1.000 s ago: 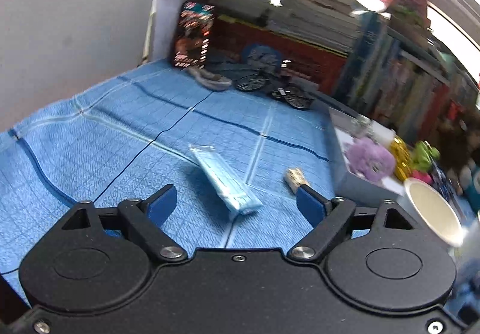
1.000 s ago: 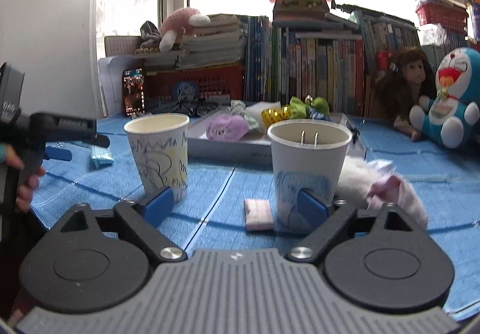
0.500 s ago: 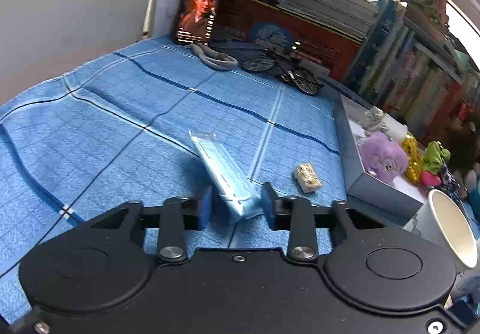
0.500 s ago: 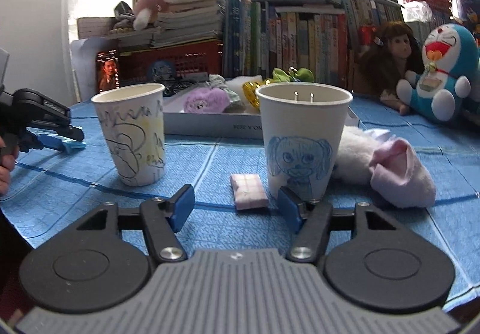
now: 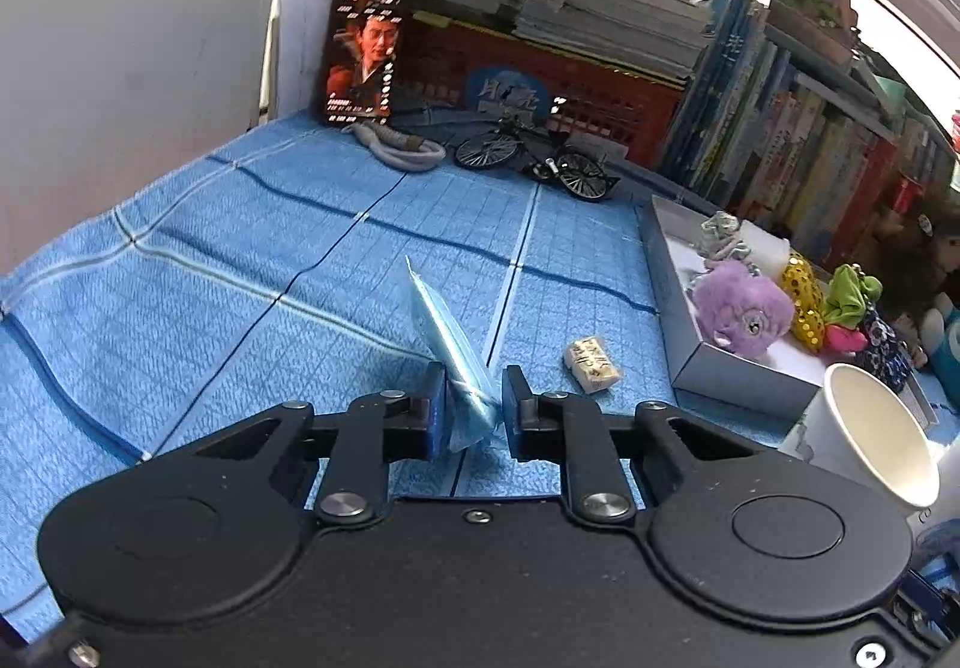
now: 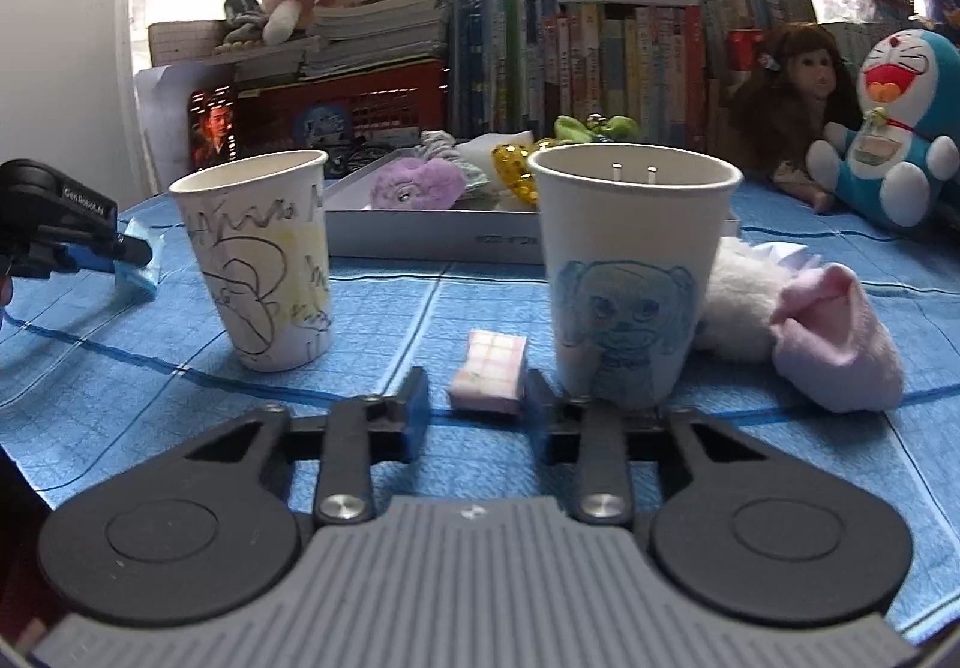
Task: Organize soft objects
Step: 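Grasp the mask packet with the left gripper while the right grasps the pink eraser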
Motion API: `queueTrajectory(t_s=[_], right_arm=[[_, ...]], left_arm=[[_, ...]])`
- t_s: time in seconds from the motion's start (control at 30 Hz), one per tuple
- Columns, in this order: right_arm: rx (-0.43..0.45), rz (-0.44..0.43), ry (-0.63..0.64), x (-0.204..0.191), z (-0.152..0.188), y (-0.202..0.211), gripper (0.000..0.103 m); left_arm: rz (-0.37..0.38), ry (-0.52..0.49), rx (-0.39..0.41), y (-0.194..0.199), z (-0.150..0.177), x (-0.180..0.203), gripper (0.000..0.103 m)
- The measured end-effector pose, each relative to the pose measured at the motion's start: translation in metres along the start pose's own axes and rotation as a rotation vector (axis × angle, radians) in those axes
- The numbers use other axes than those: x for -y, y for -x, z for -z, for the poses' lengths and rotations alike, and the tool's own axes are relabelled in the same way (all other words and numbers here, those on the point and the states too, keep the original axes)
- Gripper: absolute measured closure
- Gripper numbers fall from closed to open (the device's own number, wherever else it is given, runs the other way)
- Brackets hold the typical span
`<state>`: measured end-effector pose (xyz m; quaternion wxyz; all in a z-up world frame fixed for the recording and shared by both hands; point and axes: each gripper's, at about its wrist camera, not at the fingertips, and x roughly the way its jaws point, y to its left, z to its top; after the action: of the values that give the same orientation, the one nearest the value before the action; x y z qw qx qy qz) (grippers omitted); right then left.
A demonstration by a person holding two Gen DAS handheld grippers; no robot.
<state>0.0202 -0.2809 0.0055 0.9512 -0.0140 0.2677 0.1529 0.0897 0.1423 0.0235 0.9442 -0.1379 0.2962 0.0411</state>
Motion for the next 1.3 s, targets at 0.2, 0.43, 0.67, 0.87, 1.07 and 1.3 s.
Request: queueTrajectory(t_s=[0.2, 0.43, 0.67, 0.87, 1.07, 1.3], right_arm=[[-0.003, -0.044, -0.017, -0.001, -0.005, 0.004, 0.072], [0.012, -0.139, -0.039, -0.002, -0.022, 0.025, 0.072], [0.088, -0.151, -0.003, -0.001, -0.051, 0.041, 0.073], [0.129, -0.16, 0.001, 0.006, -0.074, 0.047, 0.073], [0.137, -0.167, -0.021, 0.02, -0.099, 0.043, 0.073], [0.093, -0.184, -0.051, 0.041, -0.127, 0.027, 0.073]], left_arm=[[0.031, -0.05, 0.025, 0.015, -0.005, 0.012, 0.085], [0.105, -0.092, 0.046, 0.035, -0.017, 0.031, 0.085], [0.177, -0.141, 0.058, 0.049, -0.033, 0.056, 0.085], [0.233, -0.181, 0.055, 0.058, -0.046, 0.077, 0.086], [0.284, -0.213, 0.043, 0.061, -0.058, 0.1, 0.086], [0.339, -0.259, 0.001, 0.052, -0.078, 0.133, 0.086]])
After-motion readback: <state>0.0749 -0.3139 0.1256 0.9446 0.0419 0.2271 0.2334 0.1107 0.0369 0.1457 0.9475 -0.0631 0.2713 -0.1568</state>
